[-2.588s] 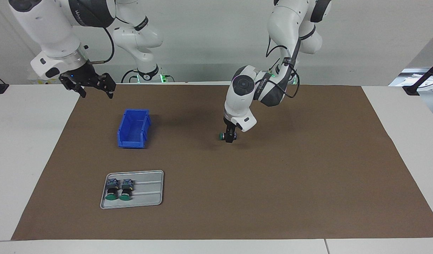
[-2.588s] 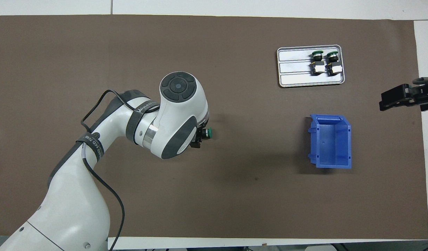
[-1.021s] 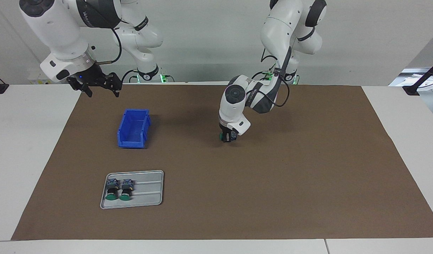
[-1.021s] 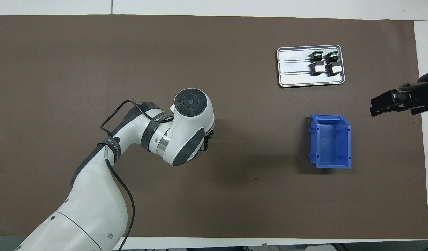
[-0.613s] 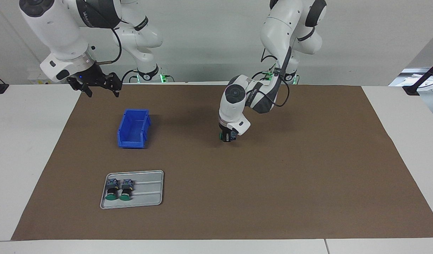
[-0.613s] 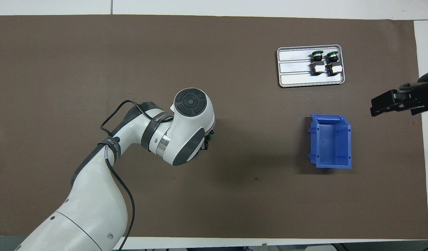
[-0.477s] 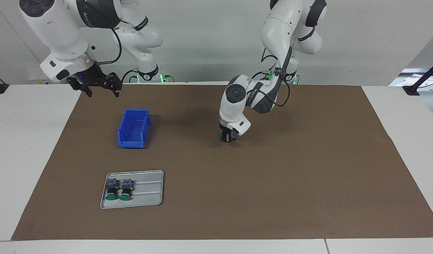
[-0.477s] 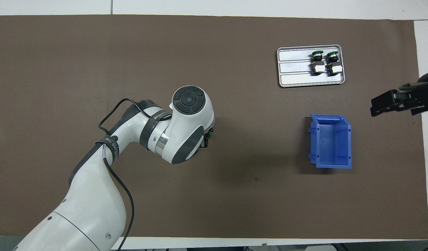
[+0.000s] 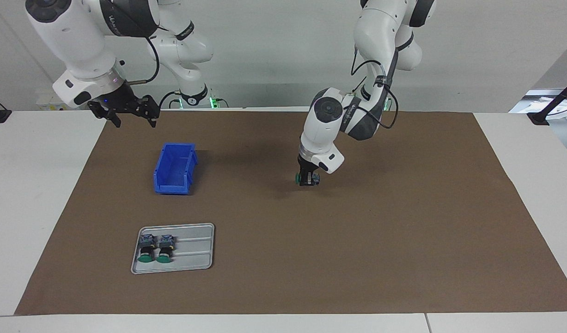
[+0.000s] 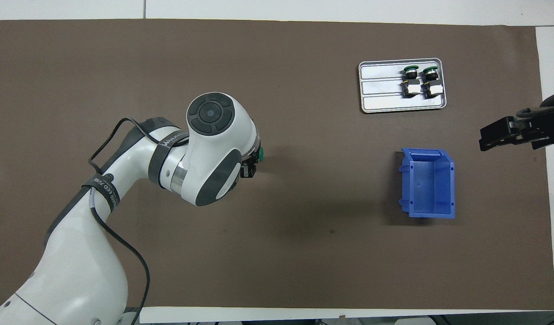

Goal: Place and press button with both arms

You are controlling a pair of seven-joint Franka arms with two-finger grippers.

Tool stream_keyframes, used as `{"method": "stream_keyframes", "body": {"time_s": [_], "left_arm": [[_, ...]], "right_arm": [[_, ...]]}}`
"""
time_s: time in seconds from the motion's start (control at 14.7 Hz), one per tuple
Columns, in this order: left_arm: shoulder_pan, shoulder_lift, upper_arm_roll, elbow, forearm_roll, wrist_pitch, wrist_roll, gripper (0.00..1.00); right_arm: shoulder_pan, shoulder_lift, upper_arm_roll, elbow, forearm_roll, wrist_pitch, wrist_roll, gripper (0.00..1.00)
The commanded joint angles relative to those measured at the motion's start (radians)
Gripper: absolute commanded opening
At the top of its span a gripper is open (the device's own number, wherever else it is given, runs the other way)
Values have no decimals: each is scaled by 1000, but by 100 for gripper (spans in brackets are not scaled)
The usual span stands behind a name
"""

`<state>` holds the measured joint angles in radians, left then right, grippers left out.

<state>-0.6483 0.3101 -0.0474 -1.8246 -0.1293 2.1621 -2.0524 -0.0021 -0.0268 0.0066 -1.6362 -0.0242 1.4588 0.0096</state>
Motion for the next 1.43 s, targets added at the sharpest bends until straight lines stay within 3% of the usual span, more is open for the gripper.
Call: {"method": "stream_keyframes", "body": {"time_s": [0.0, 0.27, 0.61, 0.82, 1.02, 1.36], "left_arm": [[33, -48, -3, -58, -53, -2, 63, 21], [42, -55, -3, -59, -148, 4, 162, 22], [108, -58, -2, -99, -514, 74, 455, 23], [107, -66, -3, -142, -683, 172, 566, 25], [114, -83, -2, -177, -867, 188, 693, 25], [156, -68, -2, -191, -1003, 159, 872, 24]], "right_arm": [[-10, -21, 6, -24, 6, 2, -19, 98], [-10, -22, 6, -24, 6, 2, -19, 98], [-10, -22, 6, -24, 6, 2, -19, 98], [-15, -25, 6, -24, 6, 2, -19, 98], [-9, -25, 6, -24, 6, 2, -19, 98], [-13, -24, 6, -24, 6, 2, -19, 98]]}}
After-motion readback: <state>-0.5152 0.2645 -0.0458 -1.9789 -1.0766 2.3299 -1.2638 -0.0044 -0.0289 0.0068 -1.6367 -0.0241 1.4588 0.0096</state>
